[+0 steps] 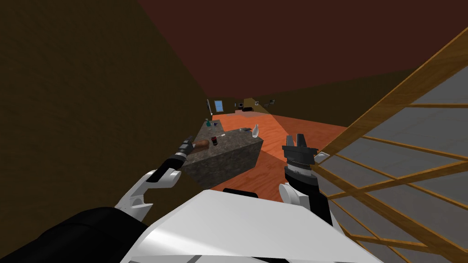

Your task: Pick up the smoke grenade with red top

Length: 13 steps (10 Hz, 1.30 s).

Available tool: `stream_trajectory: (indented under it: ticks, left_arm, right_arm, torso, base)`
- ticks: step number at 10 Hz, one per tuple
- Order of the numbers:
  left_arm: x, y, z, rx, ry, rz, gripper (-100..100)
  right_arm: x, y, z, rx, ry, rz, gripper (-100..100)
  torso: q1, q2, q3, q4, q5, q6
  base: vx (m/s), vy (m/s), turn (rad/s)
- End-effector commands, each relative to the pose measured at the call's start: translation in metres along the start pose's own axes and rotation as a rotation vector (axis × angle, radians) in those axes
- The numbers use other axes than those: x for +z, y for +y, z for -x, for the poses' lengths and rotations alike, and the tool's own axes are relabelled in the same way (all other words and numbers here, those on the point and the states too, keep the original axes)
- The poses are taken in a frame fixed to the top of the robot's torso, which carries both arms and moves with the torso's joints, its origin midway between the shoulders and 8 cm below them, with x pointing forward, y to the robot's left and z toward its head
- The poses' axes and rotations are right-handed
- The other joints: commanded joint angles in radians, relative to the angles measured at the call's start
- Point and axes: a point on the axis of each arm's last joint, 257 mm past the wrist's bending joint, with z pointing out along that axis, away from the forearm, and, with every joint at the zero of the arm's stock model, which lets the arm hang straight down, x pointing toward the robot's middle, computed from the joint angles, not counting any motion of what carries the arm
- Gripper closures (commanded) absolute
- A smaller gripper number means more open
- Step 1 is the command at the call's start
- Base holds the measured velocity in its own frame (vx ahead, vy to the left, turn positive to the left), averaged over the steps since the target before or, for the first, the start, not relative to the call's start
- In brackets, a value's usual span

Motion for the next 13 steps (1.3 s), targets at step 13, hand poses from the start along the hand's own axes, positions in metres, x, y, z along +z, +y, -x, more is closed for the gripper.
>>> stream_trajectory:
  ticks: [13]
  left_arm:
    - [0.006,0.039,0.07,0.007,-0.129,0.258,-100]
  right_arm:
    - [0.0,0.0,0.0,0.0,0.0,0.0,0]
  torso:
    - [0.0,-0.001,-0.001,0.0,0.0,0.0]
  base:
    - [0.006,-0.015,-0.031]
